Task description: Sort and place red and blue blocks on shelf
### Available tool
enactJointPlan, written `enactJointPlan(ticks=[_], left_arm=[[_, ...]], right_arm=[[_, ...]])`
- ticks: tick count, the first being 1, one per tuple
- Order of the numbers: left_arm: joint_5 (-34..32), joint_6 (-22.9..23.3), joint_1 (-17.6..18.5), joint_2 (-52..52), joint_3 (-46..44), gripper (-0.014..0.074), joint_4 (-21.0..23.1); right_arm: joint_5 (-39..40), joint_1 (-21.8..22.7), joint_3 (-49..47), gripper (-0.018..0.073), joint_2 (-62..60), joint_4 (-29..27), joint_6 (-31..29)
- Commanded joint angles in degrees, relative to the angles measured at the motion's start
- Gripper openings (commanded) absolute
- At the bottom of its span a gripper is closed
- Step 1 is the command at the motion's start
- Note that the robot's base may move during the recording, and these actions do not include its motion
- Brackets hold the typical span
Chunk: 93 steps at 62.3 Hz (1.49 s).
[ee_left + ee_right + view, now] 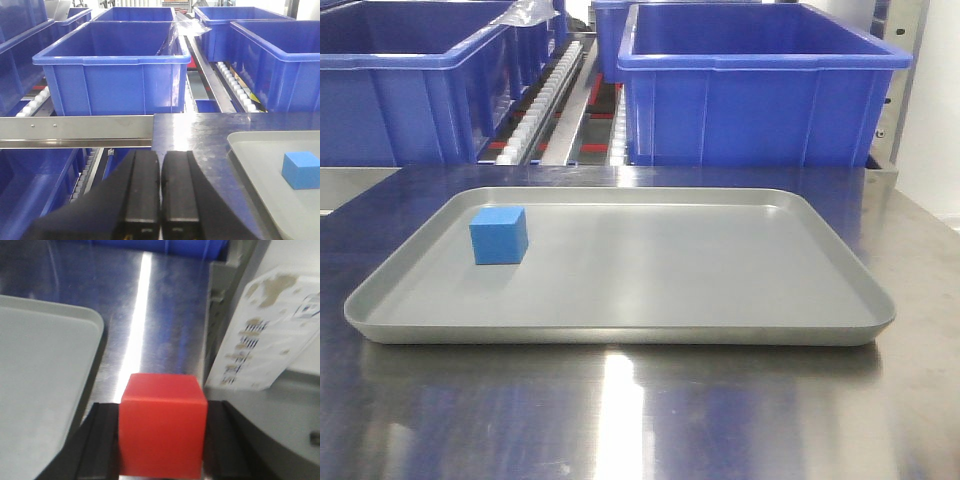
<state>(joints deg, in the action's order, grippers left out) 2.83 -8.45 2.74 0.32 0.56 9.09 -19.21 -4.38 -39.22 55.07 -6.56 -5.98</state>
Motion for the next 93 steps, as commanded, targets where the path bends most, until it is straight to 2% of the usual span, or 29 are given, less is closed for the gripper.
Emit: enactJointPlan(ticks=[1, 11, 18, 27, 42, 93], left_arm=[[-4.6, 0.4, -0.1, 1.1, 1.5, 0.0125, 0.1], [-4.6, 0.4, -0.1, 1.1, 1.5, 0.0125, 0.1], [-4.6, 0.4, -0.1, 1.1, 1.5, 0.0125, 0.1], [-4.6, 0.4, -0.1, 1.1, 1.5, 0.0125, 0.1], [-4.6, 0.4, -0.1, 1.1, 1.5, 0.0125, 0.1], [-4.6, 0.4, -0.1, 1.1, 1.5, 0.0125, 0.1]], right_arm=[[8.2, 0.3, 2.4, 0.0052, -5.8, -0.6, 0.0], [9.7, 0.2, 7.7, 0.0052, -16.8, 1.2, 11.1], [9.0, 0.2, 9.4, 0.0052, -22.9, 7.1, 14.9], [6.2, 0.2, 10.3, 0.0052, -30.0, 11.4, 15.2], [2.9, 0.2, 10.6, 0.0052, -33.7, 11.4, 15.2], [2.8, 0.2, 10.6, 0.0052, -33.7, 11.4, 15.2]])
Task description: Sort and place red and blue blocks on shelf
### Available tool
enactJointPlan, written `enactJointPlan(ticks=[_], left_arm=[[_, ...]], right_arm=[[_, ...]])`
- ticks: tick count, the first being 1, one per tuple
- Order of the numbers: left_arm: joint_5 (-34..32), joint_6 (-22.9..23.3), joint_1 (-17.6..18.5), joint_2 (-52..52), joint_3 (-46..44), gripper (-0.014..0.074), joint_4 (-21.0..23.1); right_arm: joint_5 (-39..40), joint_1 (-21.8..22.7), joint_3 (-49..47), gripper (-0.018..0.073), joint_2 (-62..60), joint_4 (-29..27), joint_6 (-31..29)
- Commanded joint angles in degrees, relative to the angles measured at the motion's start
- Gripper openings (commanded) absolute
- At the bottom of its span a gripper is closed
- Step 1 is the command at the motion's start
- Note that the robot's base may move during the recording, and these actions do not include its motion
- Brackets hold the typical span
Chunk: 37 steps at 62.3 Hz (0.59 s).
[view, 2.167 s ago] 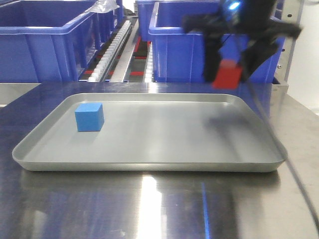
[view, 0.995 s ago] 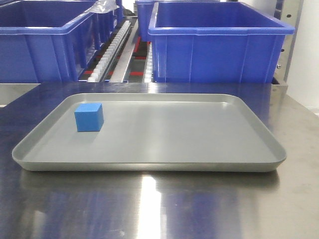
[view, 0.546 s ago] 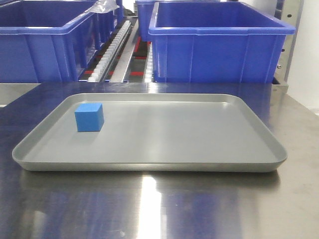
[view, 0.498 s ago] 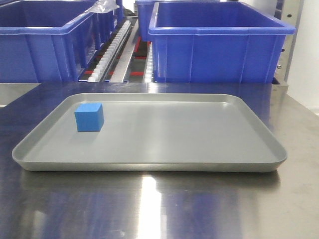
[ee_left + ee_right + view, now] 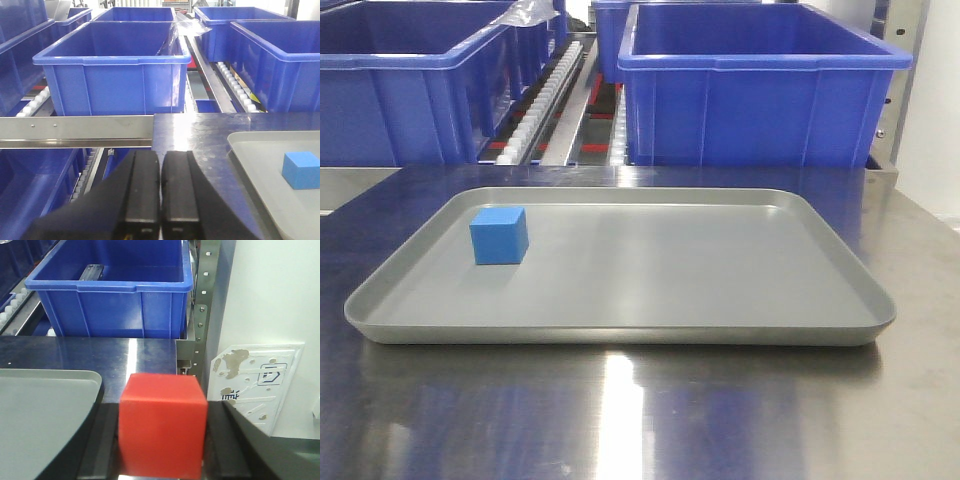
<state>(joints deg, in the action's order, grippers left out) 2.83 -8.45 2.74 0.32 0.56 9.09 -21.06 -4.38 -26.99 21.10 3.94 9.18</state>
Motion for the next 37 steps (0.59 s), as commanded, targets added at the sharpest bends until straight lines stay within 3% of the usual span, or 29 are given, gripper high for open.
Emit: enactJointPlan(ticks=[1, 27, 33, 37], left_arm=[[-4.6, 0.4, -0.1, 1.1, 1.5, 0.0125, 0.1], [-5.2, 0.8, -0.1, -1.5, -2.5, 0.0125, 0.0], [-1.7, 3.1, -0.1, -4.7, -7.9, 0.0125, 0.0], [-0.1, 7.0, -0.1, -8.0, -12.0, 0.0125, 0.0]], right_arm=[[4.6, 0.2, -1.6, 0.0052, 0.3, 0.9, 0.0], [4.6, 0.2, -1.6, 0.0052, 0.3, 0.9, 0.0], [4.6, 0.2, -1.6, 0.0052, 0.3, 0.9, 0.0], [4.6, 0.2, -1.6, 0.0052, 0.3, 0.9, 0.0]])
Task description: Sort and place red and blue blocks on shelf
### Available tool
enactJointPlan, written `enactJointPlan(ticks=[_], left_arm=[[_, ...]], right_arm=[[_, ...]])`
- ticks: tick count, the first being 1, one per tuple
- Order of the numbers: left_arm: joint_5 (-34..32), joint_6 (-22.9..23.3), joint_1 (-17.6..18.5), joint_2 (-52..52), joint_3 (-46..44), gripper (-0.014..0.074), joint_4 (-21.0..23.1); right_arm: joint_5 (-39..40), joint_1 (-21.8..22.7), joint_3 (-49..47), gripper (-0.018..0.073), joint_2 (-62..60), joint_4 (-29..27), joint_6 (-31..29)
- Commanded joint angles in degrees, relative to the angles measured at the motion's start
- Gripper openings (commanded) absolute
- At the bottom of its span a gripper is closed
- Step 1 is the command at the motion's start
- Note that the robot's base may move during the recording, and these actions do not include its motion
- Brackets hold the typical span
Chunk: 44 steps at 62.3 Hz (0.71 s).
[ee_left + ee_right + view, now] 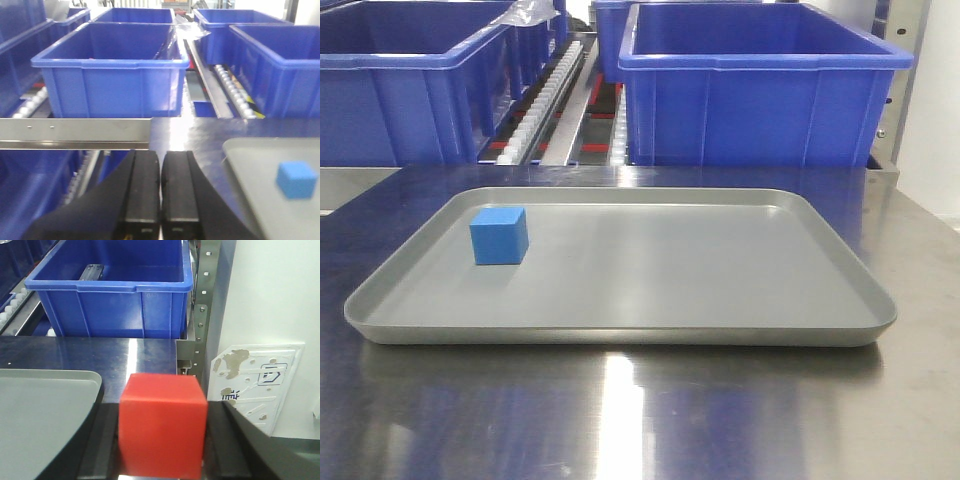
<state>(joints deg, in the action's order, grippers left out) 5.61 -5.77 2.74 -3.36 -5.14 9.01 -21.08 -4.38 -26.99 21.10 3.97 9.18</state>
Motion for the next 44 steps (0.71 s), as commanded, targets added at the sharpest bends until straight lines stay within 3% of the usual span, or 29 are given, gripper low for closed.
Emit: enactJointPlan(ticks=[1, 15, 25, 34, 44], left_arm=[[-2.4, 5.3, -0.1, -5.1, -7.2, 0.0125, 0.0], [7.4, 23.0, -0.1, -23.0, -20.8, 0.0125, -7.4], [14.0, 30.9, 2.2, -36.6, -28.7, 0.0125, -16.0], [24.6, 37.7, 8.9, -48.9, -36.9, 0.0127, -25.4], [31.5, 40.3, 17.2, -61.9, -46.0, 0.0128, -26.8]], right_arm=[[4.6, 0.2, -1.6, 0.0052, 0.3, 0.9, 0.0], [4.6, 0.2, -1.6, 0.0052, 0.3, 0.9, 0.0], [4.6, 0.2, -1.6, 0.0052, 0.3, 0.9, 0.0], [4.6, 0.2, -1.6, 0.0052, 0.3, 0.9, 0.0], [4.6, 0.2, -1.6, 0.0052, 0.3, 0.9, 0.0]])
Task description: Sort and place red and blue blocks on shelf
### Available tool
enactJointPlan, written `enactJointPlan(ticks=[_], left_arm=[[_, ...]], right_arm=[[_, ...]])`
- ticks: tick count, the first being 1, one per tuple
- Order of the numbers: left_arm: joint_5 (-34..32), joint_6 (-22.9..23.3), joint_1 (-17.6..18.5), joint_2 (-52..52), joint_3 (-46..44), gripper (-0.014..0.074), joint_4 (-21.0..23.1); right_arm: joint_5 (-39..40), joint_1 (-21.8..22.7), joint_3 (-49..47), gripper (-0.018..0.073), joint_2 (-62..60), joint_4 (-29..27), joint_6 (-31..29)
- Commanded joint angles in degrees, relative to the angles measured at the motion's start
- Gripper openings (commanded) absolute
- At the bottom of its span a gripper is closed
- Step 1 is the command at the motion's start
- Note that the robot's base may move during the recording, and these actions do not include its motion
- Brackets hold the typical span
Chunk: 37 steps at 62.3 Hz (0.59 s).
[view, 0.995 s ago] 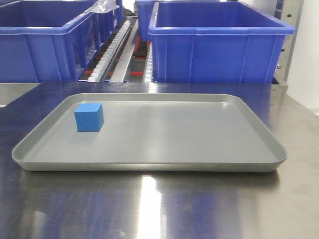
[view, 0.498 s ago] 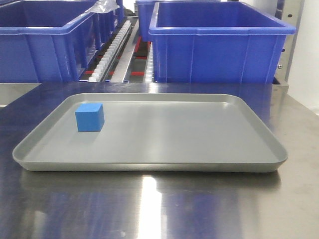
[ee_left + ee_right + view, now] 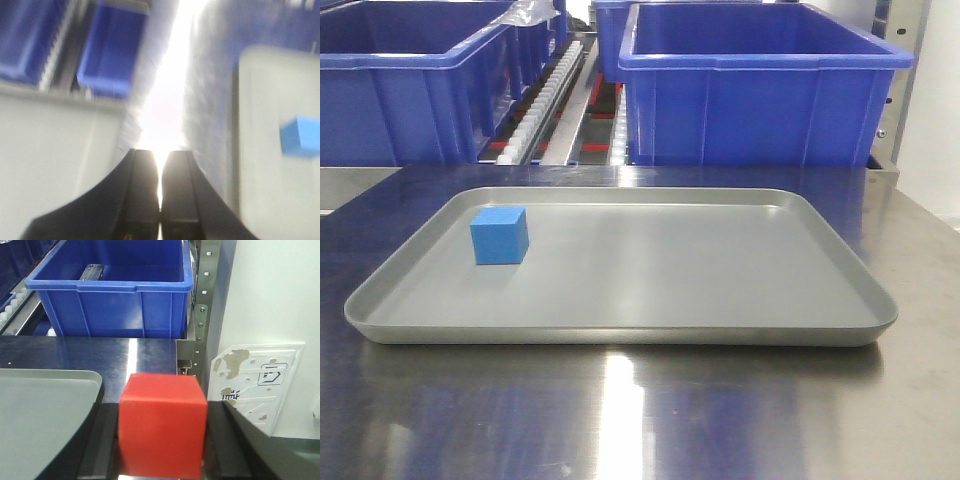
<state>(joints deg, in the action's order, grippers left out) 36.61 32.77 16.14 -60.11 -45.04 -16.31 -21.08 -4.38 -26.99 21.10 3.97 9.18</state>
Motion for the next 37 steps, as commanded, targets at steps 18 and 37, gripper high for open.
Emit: enactJointPlan(ticks=[18, 37], left_arm=[[3.6, 6.2, 13.0, -23.4, -21.9, 0.0502, 0.8], [16.0, 8.0, 16.4, -35.6, -35.6, 0.0689, 6.7]], right_arm=[[4.6, 0.2, -1.6, 0.0052, 0.3, 0.9, 0.0], [4.6, 0.2, -1.6, 0.0052, 0.3, 0.9, 0.0]])
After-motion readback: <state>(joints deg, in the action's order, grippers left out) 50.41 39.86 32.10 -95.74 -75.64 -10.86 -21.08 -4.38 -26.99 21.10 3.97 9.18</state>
